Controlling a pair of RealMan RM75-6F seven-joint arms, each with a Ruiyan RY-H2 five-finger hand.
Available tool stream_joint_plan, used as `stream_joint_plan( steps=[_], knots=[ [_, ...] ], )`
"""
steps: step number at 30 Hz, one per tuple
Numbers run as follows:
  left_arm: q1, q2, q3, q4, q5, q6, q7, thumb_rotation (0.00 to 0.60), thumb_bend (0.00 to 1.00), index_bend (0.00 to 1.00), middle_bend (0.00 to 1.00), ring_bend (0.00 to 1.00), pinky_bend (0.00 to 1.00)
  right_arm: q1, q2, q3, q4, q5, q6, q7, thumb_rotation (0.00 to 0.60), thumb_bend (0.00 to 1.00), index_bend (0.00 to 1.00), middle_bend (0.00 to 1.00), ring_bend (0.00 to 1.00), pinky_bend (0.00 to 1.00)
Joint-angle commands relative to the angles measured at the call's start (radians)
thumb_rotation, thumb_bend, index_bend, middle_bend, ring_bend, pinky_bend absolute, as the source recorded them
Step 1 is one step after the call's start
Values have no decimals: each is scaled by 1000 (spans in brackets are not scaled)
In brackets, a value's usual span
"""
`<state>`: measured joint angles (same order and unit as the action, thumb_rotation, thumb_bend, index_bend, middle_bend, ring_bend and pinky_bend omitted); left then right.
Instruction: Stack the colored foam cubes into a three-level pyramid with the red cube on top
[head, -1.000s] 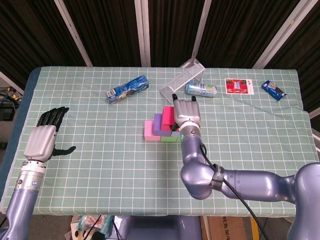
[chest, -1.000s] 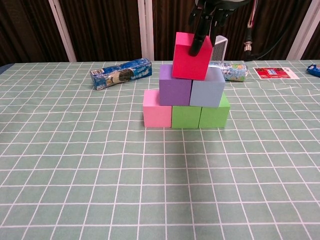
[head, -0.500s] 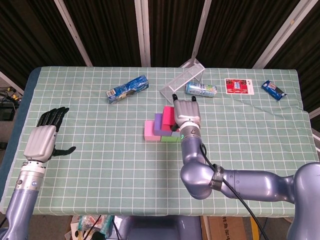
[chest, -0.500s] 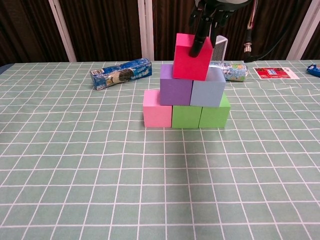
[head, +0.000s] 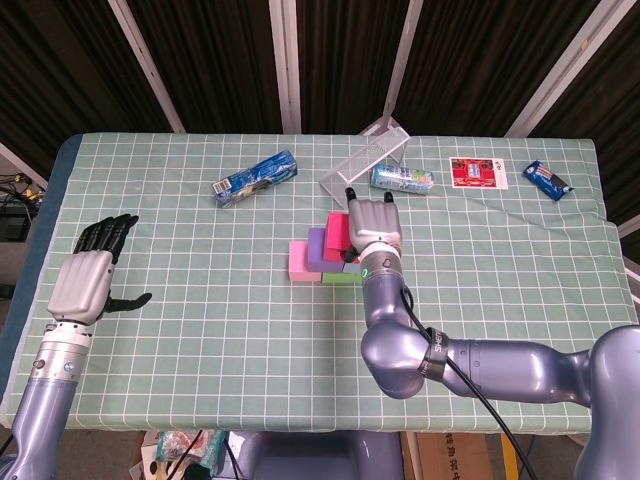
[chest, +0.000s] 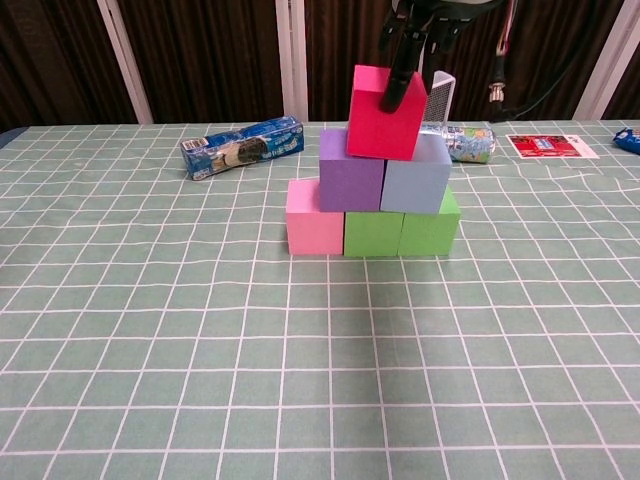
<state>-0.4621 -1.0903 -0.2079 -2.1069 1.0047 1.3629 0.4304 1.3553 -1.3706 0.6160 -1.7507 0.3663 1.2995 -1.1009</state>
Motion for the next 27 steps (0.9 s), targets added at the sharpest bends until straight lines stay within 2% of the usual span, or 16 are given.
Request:
stream_joint_plan(
  steps=[1,21,25,27],
  knots=[
    [0,0,0,0,0,0,0,600,121,0,37,27,26,0,0,0,0,-2,-1,0,600,301,67,550,360,20],
    [-2,-2,3,1,-2,-2,5,600,121,0,37,27,26,-9,-2,-11,6,-19,-19,7,600,302,66,542,340,14],
    [-1,-2,2,0,-3,-1,4,600,120,0,37,27,27,-11,-1,-14,4,-14,-23,4,600,301,48,457,285,6],
    [-1,-1,2,0,-3,-1,4,600,120,0,37,27,27,-12,2,-13,3,-9,-27,2,600,301,16,368,219,0]
  ],
)
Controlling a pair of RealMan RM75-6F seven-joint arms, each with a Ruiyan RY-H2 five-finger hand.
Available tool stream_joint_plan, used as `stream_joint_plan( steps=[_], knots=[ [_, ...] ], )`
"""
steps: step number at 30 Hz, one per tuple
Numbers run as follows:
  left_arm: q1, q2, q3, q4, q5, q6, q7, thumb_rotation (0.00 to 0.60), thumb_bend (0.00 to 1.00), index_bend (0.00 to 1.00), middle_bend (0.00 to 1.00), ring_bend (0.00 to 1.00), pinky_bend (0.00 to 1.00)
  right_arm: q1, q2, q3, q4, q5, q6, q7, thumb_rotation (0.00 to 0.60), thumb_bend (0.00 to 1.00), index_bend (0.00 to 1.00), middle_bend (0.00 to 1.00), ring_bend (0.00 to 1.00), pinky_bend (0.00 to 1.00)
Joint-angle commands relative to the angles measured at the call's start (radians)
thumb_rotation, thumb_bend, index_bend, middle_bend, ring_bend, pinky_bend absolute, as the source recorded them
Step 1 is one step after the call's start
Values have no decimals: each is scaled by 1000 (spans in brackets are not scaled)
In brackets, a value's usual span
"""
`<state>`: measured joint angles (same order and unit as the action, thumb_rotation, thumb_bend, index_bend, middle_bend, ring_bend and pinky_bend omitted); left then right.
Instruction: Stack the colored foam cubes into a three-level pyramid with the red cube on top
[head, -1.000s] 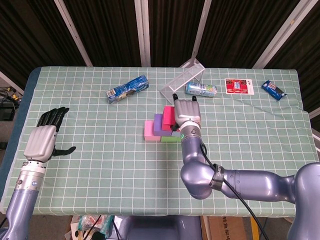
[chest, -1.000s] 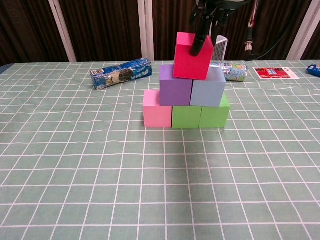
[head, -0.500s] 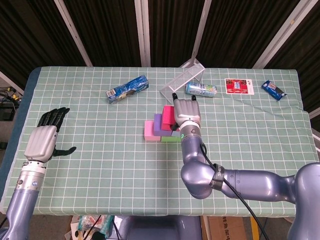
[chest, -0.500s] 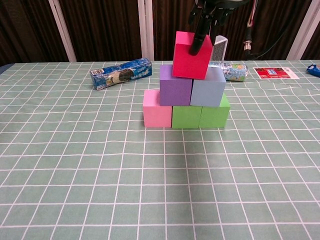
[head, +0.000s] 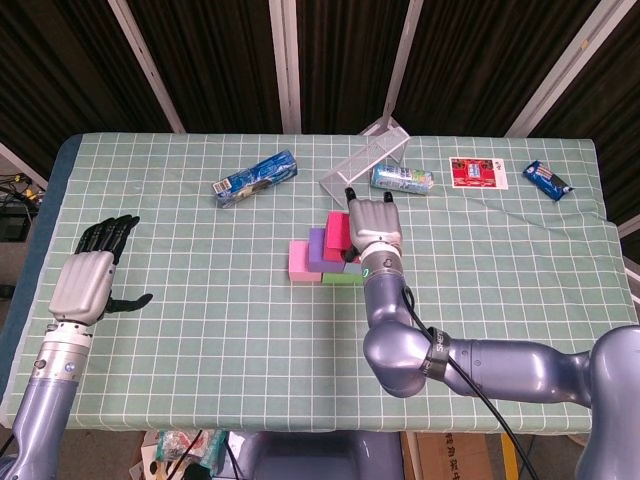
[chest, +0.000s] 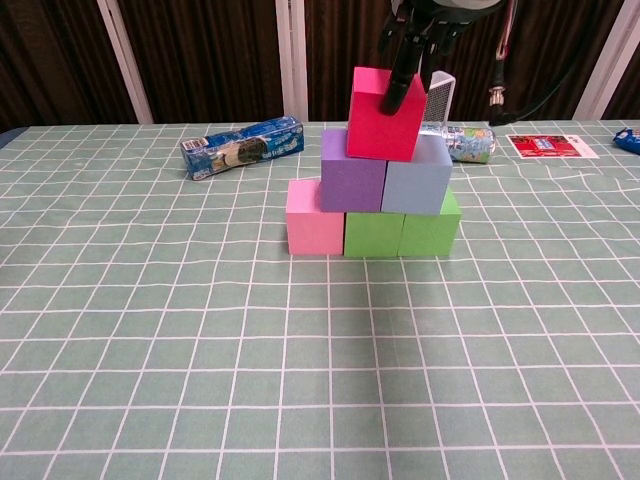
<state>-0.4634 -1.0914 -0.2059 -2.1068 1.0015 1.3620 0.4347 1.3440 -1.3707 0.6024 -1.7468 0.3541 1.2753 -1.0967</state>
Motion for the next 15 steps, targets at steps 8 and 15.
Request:
stream_joint_plan(
  steps=[8,15],
  knots=[
    [-1,0,0,0,-1,0,2,600,120,0,37,27,26,1,17,9,-11,21,-17,-15,600,300,0,154,42,0],
    [0,1,-1,0,-2,1,0,600,121,0,37,27,26,3,24,12,-17,26,-22,-16,600,300,0,87,7,0]
  ],
)
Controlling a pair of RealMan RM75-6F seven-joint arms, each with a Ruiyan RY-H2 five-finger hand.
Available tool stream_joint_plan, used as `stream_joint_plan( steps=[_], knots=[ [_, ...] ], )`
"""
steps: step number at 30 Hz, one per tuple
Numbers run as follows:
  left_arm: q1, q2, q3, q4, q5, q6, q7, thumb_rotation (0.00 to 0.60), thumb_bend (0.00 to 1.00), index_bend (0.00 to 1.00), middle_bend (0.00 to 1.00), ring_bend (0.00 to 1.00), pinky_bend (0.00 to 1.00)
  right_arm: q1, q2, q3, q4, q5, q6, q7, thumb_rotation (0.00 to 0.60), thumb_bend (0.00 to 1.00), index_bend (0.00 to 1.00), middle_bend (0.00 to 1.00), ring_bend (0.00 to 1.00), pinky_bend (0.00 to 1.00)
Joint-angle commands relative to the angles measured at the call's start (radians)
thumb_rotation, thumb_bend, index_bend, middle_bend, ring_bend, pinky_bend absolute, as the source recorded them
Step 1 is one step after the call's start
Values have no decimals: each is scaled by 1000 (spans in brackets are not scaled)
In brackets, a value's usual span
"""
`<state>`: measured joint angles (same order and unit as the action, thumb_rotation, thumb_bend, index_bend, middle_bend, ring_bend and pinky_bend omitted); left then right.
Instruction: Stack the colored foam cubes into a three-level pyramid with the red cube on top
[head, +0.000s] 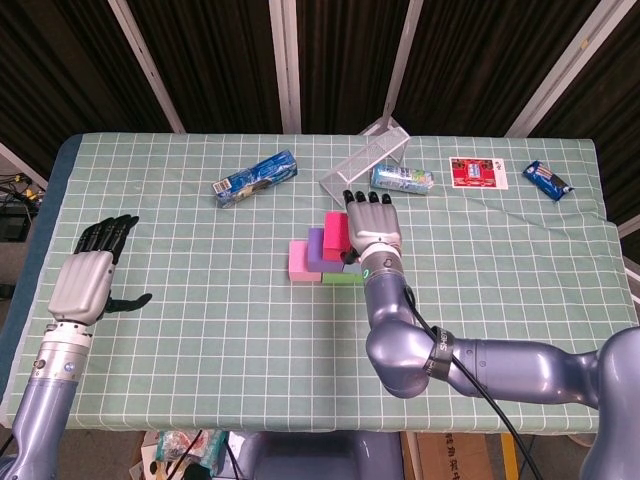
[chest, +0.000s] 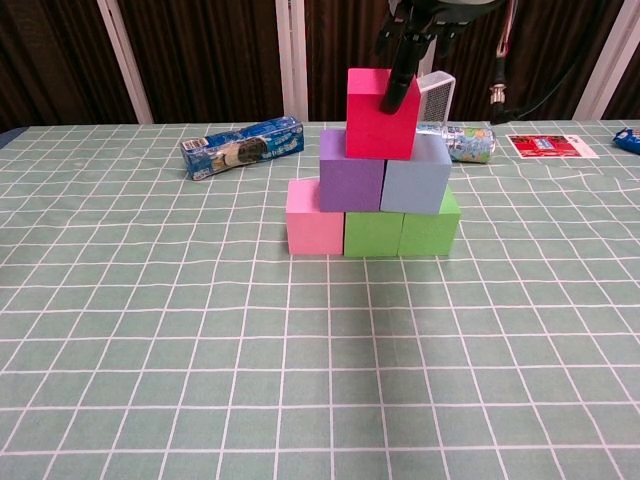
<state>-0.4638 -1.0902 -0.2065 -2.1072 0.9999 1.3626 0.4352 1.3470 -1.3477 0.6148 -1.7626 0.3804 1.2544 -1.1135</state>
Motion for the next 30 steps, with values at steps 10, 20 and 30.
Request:
stream_joint_plan(
  steps=[10,20,30],
  knots=[
    [1,1,0,6,-3,0,-1,600,120,0,37,27,26,-28,44,7,-75,-23,-4,29,600,301,0,60,0,0],
    [3,-3,1,15,-2,8,2,600,120,0,37,27,26,-226,219,-50,-340,-272,35,186,600,300,0,57,0,0],
    [19,-54,22,85,45,28,-26,600,120,0,28,27,26,-606,350,-272,-440,-758,122,511,600,301,0,52,0,0]
  ],
)
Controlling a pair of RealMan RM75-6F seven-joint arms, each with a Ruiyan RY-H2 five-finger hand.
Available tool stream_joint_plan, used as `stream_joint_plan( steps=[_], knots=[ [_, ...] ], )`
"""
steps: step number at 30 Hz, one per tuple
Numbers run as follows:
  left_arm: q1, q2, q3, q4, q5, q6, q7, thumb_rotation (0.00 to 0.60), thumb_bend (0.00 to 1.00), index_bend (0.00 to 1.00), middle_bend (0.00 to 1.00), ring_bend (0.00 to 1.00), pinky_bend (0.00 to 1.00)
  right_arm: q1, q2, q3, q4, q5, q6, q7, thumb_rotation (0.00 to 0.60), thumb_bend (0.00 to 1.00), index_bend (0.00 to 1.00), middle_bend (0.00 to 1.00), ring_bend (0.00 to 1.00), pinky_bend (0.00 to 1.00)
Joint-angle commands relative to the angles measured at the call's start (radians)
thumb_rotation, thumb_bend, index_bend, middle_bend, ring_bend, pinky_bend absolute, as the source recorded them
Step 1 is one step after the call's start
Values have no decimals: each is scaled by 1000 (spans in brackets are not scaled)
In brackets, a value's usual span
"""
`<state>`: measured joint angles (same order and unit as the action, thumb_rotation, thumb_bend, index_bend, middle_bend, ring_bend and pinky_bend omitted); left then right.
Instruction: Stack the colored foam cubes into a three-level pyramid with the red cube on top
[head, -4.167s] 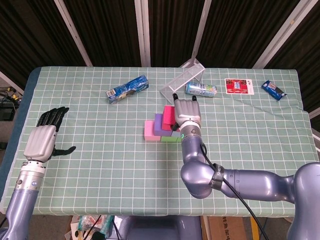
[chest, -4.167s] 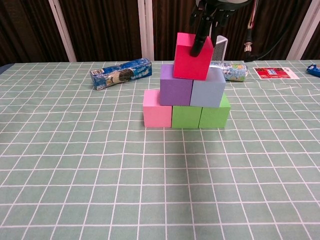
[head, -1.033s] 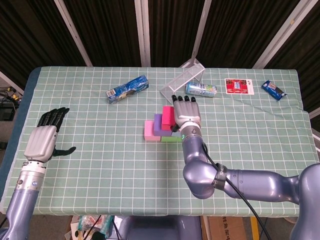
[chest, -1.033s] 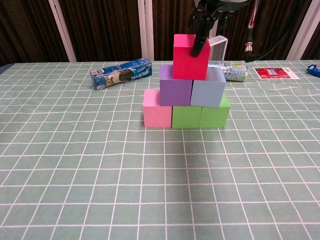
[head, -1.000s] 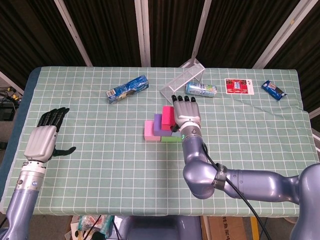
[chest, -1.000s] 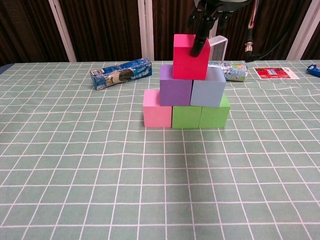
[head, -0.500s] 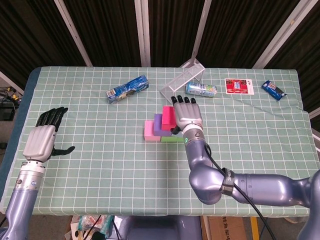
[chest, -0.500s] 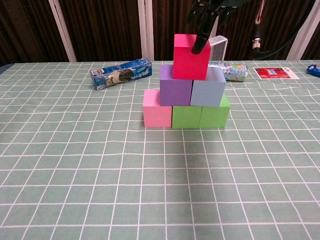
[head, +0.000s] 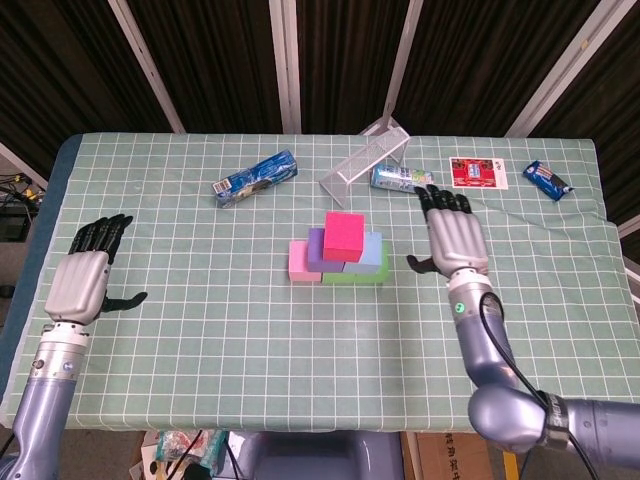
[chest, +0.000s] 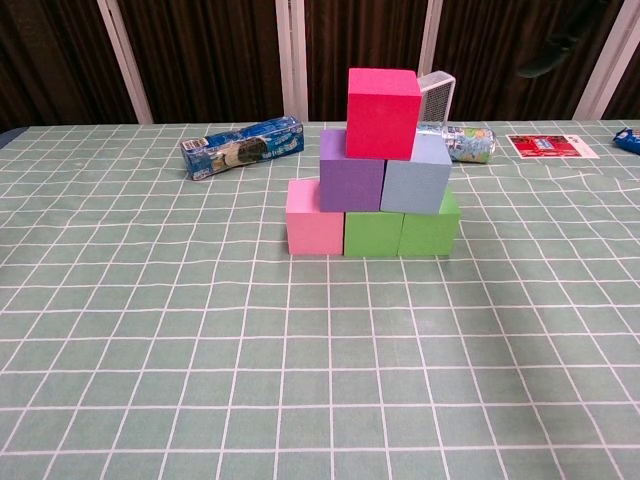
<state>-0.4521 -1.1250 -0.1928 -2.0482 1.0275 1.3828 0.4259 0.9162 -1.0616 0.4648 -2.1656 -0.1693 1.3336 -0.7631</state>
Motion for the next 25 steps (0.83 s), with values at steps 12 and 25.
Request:
stream_joint_plan(
  steps=[12,25],
  knots=[
    [110,-115,99,290,166,81,-183,600,96,0,0,27,26,-547,3,-463,203,-775,80,528,600,301,0,0,0,0],
    [174,-153,139,456,236,107,-262,600,95,0,0,27,26,-659,-93,-545,429,-1064,168,614,600,301,0,0,0,0]
  ],
)
